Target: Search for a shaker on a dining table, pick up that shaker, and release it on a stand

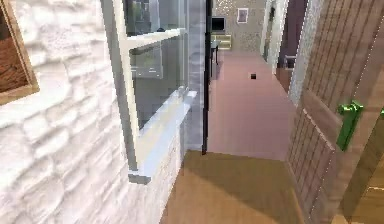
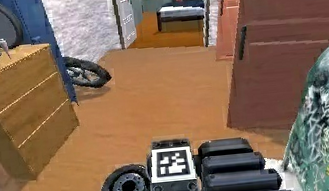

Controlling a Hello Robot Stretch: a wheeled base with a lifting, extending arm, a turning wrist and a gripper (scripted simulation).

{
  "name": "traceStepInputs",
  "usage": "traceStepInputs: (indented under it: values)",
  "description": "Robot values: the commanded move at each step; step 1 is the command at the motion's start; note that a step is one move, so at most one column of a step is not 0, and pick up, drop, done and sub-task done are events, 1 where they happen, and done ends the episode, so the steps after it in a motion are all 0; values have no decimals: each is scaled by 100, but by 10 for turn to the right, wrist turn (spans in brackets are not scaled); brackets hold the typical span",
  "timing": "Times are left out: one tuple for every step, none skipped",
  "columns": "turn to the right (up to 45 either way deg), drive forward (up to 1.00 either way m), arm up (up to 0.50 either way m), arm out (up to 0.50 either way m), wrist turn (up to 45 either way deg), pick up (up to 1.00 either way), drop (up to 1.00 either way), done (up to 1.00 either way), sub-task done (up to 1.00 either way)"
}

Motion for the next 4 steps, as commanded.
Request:
traceStepInputs:
  values:
    - [-450,0,0,0,0,0,0,0,0]
    - [-450,0,0,0,0,0,0,0,0]
    - [-450,0,0,0,0,0,0,0,0]
    - [-60,0,0,0,0,0,0,0,0]
